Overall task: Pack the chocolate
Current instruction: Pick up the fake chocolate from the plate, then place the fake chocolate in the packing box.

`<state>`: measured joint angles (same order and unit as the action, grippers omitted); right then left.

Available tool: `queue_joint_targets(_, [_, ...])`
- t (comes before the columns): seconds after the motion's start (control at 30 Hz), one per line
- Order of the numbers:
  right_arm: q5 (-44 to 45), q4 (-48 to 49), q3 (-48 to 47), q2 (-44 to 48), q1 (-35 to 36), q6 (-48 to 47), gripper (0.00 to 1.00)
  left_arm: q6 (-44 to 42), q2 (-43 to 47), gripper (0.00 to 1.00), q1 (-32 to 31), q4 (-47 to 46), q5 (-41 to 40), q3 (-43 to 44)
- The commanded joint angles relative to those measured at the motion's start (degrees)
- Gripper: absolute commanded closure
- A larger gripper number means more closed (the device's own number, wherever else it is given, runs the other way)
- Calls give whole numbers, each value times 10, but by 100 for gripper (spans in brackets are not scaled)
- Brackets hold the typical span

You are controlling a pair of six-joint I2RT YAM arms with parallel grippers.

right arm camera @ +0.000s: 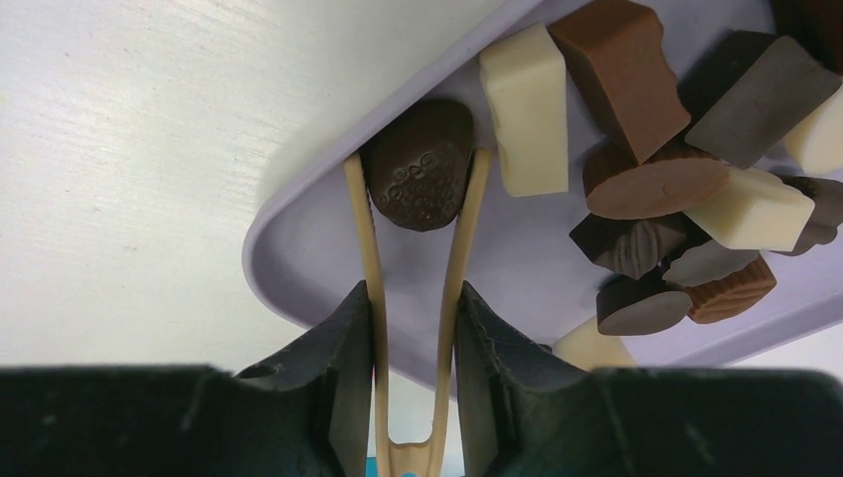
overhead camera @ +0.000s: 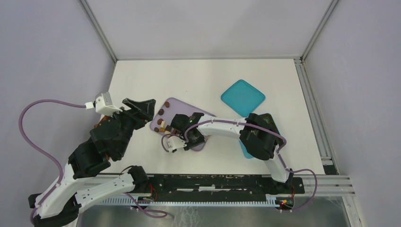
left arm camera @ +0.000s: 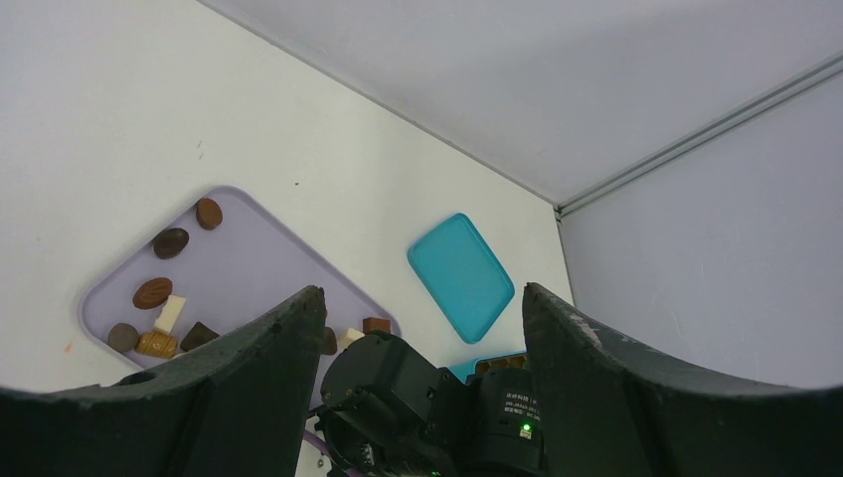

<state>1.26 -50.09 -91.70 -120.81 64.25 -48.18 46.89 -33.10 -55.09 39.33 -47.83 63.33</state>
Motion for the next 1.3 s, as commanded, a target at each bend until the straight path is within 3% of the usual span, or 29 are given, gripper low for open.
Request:
queue_joint_targets(0.0, [3,-3,-19,17,3,4,72,19,-1,22,0,-13,-3,-3])
queue_joint_targets(0.37, [-44,1,2,107,-34,27,78,23,-3,22,-1,-25,7,-14])
queue_joint_targets(0.57, [-87,9,56,211,-80,51,78,22,-9,22,-1,-34,12,-17])
queue_joint_targets(1.0, [-133,4,281,453,-289,37,77,18,-88,22,-2,-116,60,-40])
queue_joint_targets(1.27, [-112,-22,395,528,-402,-18,77,9,-161,21,-1,-141,91,-31])
